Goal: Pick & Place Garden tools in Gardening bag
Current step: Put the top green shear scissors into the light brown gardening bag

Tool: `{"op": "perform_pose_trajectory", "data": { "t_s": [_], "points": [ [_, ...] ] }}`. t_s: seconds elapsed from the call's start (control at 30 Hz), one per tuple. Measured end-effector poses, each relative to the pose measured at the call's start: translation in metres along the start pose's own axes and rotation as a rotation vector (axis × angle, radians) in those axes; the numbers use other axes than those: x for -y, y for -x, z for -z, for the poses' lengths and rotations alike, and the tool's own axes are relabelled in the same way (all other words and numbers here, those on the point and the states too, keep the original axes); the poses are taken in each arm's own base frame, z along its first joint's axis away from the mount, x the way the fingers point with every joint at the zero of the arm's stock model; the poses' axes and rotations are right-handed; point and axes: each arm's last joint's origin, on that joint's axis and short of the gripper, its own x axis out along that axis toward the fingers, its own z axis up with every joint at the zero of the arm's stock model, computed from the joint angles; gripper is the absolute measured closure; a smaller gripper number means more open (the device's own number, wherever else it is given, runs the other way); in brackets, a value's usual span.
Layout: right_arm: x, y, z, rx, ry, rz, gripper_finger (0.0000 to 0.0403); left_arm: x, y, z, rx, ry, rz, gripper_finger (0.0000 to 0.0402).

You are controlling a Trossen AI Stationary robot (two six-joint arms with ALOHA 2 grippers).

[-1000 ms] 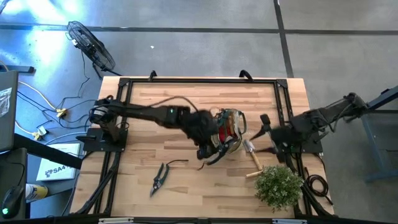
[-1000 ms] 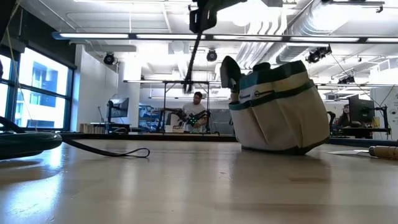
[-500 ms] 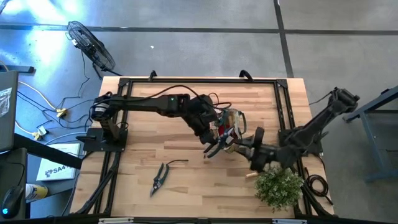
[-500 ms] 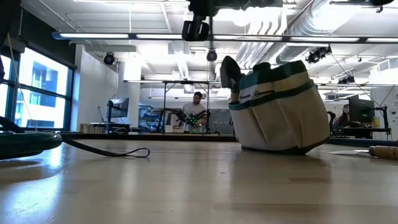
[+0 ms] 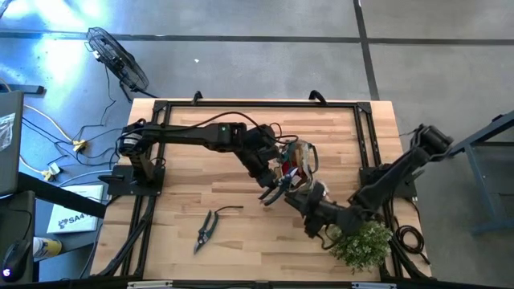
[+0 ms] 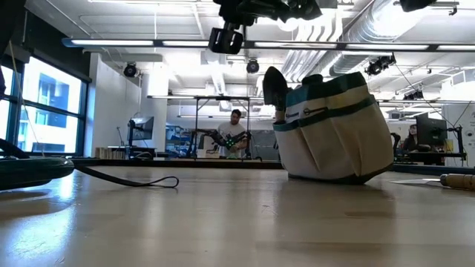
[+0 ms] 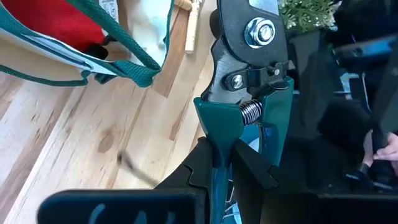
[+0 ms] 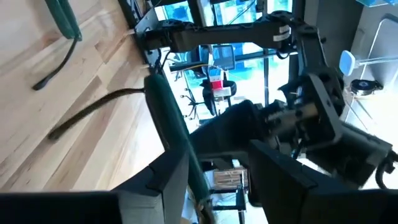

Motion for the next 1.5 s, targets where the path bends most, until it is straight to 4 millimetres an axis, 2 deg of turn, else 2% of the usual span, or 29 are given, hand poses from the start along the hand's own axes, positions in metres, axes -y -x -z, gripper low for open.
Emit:
{"op": "perform_pose_trajectory", "data": {
  "t_s": [0.33, 0.63, 0.77, 1.0, 1.2, 1.37, 1.5],
  "points": [
    [-0.014, -0.024, -0.001, -0.067, 0.068, -0.044, 0.0245, 0.0, 0.0, 0.0, -0.004, 0.003, -0.003, 0.0371],
    [-0.011, -0.036, 0.007, -0.088, 0.056, -0.049, 0.0247, -0.001, 0.0, 0.001, -0.005, 0.001, -0.006, 0.0371],
    [-0.013, -0.039, 0.01, -0.051, 0.047, -0.089, 0.0271, -0.001, 0.0, 0.0, 0.004, -0.02, -0.018, 0.0371],
    [-0.015, -0.039, 0.012, -0.106, 0.052, -0.082, 0.034, -0.006, 0.002, -0.004, 0.021, -0.01, -0.034, 0.0376],
    [-0.015, -0.039, 0.014, -0.158, -0.035, -0.046, 0.0346, -0.007, 0.004, -0.007, 0.047, -0.019, -0.033, 0.0379],
    [-0.015, -0.035, 0.012, -0.196, -0.096, -0.01, 0.0347, -0.006, 0.005, -0.01, 0.075, -0.033, -0.02, 0.0335],
    [-0.013, -0.021, 0.007, -0.221, -0.115, 0.036, 0.0347, -0.003, 0.005, -0.012, 0.077, -0.053, 0.02, 0.0303]
  ]
}}
